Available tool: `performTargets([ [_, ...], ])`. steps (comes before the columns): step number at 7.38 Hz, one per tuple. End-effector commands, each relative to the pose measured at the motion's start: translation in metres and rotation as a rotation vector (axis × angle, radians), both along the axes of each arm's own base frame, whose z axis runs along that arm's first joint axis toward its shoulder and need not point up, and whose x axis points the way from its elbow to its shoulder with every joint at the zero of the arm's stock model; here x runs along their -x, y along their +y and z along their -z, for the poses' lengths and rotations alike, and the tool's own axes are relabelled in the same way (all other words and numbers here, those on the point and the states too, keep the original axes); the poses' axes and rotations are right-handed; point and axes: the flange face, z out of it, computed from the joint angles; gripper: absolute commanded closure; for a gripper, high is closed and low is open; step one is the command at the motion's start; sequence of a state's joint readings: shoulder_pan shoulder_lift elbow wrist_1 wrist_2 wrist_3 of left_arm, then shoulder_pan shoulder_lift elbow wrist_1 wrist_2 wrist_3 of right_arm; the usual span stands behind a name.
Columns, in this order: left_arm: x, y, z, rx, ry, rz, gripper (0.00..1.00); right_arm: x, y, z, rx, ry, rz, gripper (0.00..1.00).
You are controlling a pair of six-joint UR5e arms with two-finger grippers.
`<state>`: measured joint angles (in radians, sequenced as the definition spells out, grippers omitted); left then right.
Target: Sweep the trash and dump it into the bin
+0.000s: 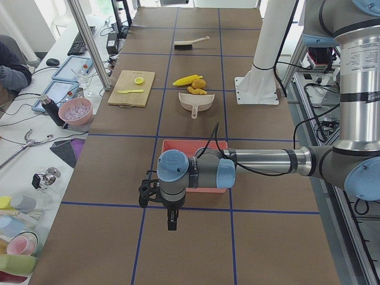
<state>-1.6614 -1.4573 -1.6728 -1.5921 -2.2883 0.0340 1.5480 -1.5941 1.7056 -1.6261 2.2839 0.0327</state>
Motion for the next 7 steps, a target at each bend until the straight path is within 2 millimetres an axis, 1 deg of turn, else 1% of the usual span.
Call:
performTargets([
  [1,0.0,-0.0002,0.0011,-0.005,0.0,-0.003,0.02,0.0009,-0.0001,-0.0034,0.001,0.0,0.007,0.0],
  [4,-0.0024,0.0014,-0.0004,-0.003,0.029,-0.005,0.02,0.0017,-0.0023,-0.0004,-0.006,0.0,0.009,0.0],
  [6,-0.0023,0.0003,0.0026,-0.01,0.029,-0.006,0.02,0.0038,-0.0041,0.0012,-0.011,0.001,0.015,0.0],
  [7,-0.0066,-0.0048,0.0069,-0.02,0.028,-0.017,0.02,0.0062,-0.0045,0.005,-0.019,0.0,0.02,0.0],
])
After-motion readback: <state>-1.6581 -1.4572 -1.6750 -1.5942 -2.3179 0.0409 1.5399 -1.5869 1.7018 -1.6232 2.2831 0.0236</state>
